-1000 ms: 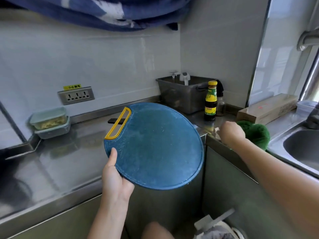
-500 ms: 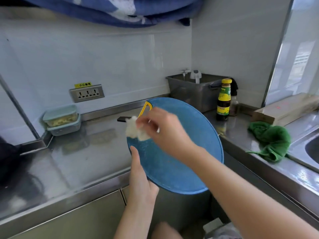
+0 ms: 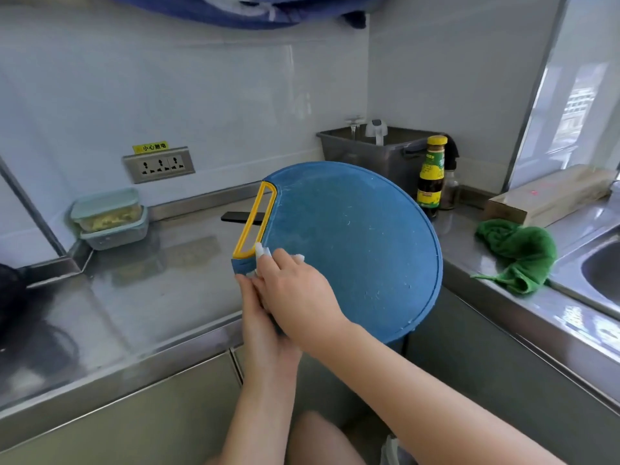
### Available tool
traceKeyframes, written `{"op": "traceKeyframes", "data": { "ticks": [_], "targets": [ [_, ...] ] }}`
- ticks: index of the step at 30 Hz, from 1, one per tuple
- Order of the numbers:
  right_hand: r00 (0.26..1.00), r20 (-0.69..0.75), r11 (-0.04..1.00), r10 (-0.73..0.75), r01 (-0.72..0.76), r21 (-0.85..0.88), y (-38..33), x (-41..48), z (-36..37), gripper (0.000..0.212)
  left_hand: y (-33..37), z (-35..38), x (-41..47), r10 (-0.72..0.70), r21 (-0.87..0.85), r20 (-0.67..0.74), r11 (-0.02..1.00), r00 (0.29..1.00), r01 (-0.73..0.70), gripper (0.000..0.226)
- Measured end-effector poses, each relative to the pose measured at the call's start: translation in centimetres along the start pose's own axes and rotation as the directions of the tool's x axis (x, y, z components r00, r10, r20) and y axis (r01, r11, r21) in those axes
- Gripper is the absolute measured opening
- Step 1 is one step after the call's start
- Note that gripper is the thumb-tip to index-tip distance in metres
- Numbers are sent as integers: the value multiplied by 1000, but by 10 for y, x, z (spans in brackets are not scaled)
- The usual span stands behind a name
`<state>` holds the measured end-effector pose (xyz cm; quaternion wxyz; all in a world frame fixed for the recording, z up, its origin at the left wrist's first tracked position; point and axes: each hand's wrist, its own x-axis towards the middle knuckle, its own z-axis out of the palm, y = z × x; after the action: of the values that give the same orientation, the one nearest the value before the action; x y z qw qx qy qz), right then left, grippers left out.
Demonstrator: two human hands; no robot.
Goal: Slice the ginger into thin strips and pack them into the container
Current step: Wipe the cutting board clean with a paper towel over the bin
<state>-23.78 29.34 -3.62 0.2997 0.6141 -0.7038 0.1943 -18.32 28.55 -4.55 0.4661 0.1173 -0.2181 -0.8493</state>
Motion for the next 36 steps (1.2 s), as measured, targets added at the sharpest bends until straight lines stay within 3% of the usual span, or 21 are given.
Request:
{"op": "traceKeyframes", "data": {
  "ticks": [1,3,6,8,13,21,30,32,34,36],
  "targets": [
    [998,62,999,-12,15,-43,3,-10,0,47,-1,0,0,1,13,0,1000,1000,-1,50],
    [998,41,999,53,-53,-14,9,-29,-4,51,-1,-1,2,1,54,-16,999,1000,0,53],
    [980,-160,993,116,-116,5,19,-52,0,45,-2,2,2,-55,79,-37,995,998,58,58],
    [972,-210,994,109,-111,3,27,-60,-2,38,-6,5,3,-104,86,-29,991,994,106,60],
    [972,-166,986,164,-167,-8,59,-85,-18,20,-9,11,6,-80,84,2,993,997,80,60],
    [976,-152,987,154,-147,58,109,-110,-37,25,4,9,1,-29,58,9,998,1000,29,46],
    [969,-51,970,240,-239,35,174,-139,-57,29,13,2,-16,-80,193,-4,978,997,79,43],
    [948,24,948,317,-318,6,194,-142,-59,29,15,3,-22,-87,241,4,967,996,83,43],
    [880,74,883,468,-470,5,208,-141,-62,25,14,5,-28,-93,258,-3,962,996,90,43],
    [790,-18,786,613,-608,113,208,-135,-71,24,11,5,-33,-92,241,-10,966,996,92,44]
  ]
}}
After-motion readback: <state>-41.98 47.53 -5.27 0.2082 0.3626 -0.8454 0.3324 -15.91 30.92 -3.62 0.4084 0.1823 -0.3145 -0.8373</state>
